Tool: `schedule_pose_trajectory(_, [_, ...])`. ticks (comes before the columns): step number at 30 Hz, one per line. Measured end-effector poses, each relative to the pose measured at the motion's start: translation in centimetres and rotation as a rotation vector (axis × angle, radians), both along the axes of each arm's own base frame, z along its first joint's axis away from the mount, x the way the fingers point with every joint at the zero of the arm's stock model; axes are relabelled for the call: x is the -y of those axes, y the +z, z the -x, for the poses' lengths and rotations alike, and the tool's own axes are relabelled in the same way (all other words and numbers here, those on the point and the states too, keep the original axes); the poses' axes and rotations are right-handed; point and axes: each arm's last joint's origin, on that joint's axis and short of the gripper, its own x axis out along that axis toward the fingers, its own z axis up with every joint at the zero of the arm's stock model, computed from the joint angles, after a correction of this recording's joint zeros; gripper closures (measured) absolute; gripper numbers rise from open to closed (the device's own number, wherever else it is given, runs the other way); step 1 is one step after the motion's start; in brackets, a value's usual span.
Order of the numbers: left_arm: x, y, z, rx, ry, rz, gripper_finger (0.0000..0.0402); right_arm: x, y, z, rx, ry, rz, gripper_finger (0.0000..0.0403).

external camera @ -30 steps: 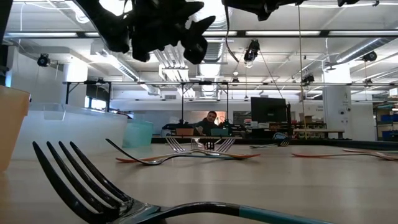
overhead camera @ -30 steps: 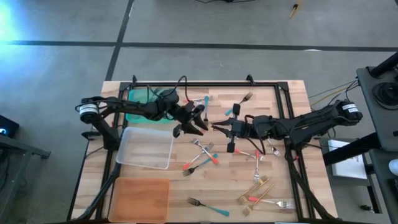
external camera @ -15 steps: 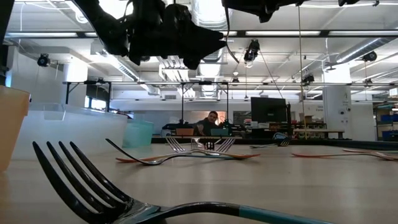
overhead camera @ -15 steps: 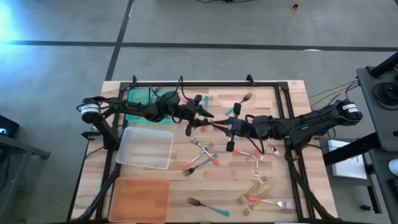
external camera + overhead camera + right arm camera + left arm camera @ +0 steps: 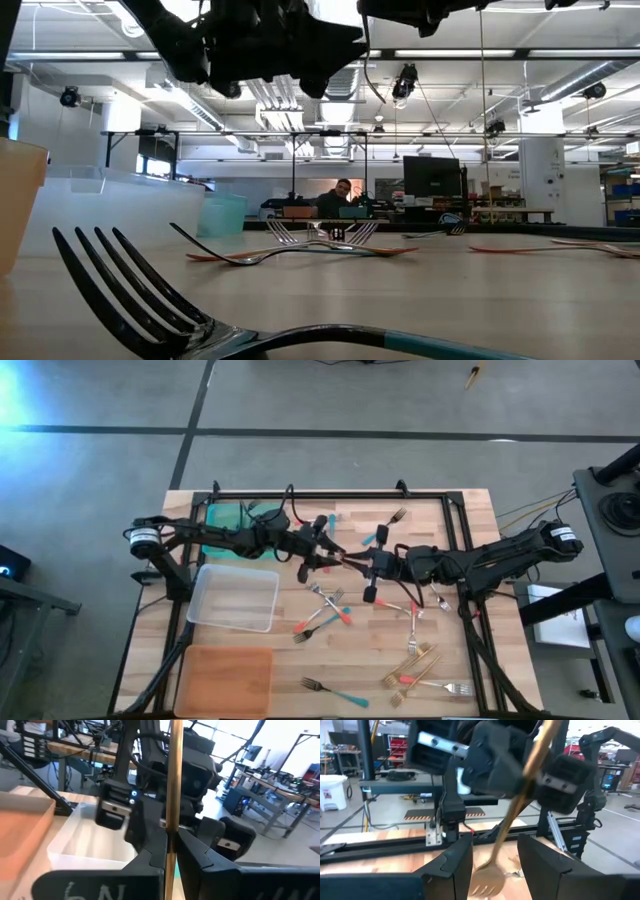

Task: Sort silverware by color (type)
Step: Put the gold fork into the transparent bin

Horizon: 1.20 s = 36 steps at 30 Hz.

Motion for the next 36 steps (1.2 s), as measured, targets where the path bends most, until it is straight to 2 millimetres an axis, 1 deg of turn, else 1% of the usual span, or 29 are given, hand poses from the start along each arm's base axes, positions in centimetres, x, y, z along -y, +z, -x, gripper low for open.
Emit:
schedule_pose_trajectory(4, [0.6, 0.8, -0.6, 0.024, -0.018, -0.01, 0.0263, 0.1, 0.0, 0.0, -0.002, -0.015, 0.01, 0.0389])
schedule_pose_trajectory(8, [0.6, 1.2, -1.0, 0.032, -0.02, -0.003, 0.0268, 0.0, 0.0, 0.0, 0.0, -0.014, 0.008, 0.0389])
schedule_pose_trajectory(11, [0.6, 1.4, -1.0, 0.036, -0.019, -0.002, 0.0299, 0.0, 0.0, 0.0, -0.002, -0.015, 0.008, 0.039])
schedule_pose_trajectory(15, [0.6, 1.6, -0.9, 0.048, -0.015, -0.023, 0.038, 0.1, 0.0, 0.0, 0.003, -0.018, 0.005, 0.039])
schedule_pose_trajectory(16, [0.6, 1.6, -0.8, 0.048, -0.016, -0.024, 0.0388, 0.0, 0.0, 0.0, 0.004, -0.017, 0.002, 0.039])
schedule_pose_trajectory(21, [0.6, 1.5, -0.8, 0.025, -0.016, -0.019, 0.0396, 0.1, 0.0, 0.0, 0.004, -0.019, -0.015, 0.0387])
schedule_pose_trajectory(24, [0.6, 1.5, -0.8, 0.02, -0.017, -0.01, 0.0399, 0.1, 0.0, 0.0, 0.016, -0.021, -0.058, 0.0364])
schedule_pose_trajectory(32, [0.4, 1.7, -0.7, 0.015, -0.007, -0.003, 0.0401, 0.0, 0.4, 0.0, 0.038, -0.016, -0.08, 0.0264])
schedule_pose_trajectory(34, [0.4, 1.7, -0.5, -0.021, -0.004, 0.005, 0.0401, 0.1, 0.5, 0.1, 0.041, -0.016, -0.08, 0.0248])
schedule_pose_trajectory(36, [0.3, 1.6, 0.0, -0.097, 0.002, 0.016, 0.0401, 0.1, 0.8, 0.4, 0.045, -0.016, -0.081, 0.0237])
